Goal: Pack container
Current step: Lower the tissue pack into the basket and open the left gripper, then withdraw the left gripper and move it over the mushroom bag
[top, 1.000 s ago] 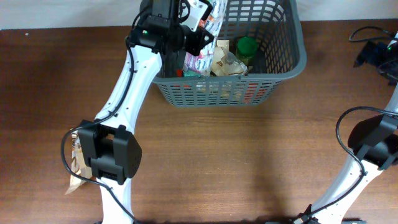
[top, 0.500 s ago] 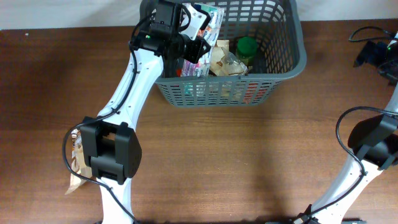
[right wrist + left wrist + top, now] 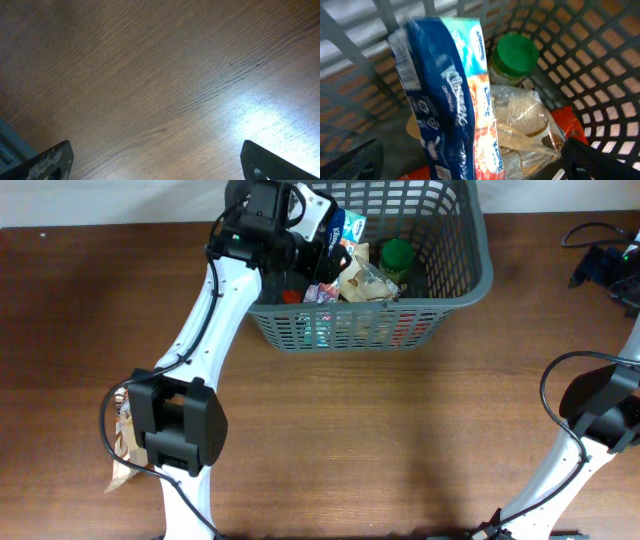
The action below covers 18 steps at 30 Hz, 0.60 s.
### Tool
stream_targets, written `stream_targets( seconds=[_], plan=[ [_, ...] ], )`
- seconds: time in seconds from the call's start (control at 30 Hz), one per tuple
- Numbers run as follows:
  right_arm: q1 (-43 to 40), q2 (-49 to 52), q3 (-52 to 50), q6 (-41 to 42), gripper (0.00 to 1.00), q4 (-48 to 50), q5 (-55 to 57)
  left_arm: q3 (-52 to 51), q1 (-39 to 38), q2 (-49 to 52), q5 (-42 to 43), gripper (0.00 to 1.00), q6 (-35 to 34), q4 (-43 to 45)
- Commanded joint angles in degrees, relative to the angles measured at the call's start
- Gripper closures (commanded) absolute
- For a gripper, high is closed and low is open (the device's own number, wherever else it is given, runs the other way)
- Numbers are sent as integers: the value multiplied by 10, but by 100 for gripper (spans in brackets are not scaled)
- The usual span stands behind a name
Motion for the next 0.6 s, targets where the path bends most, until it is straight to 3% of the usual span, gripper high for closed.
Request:
stream_targets(
  seconds=[0.0,0.2,0.57],
  plan=[
    [0,-3,-2,3,1,0,9,72,20,-42,4,0,-5,-23],
    [0,-3,-2,3,1,0,9,160,75,-134,2,1,-5,-119],
    [0,-3,-2,3,1,0,9,160,183,-235,0,0,-5,-281]
  ],
)
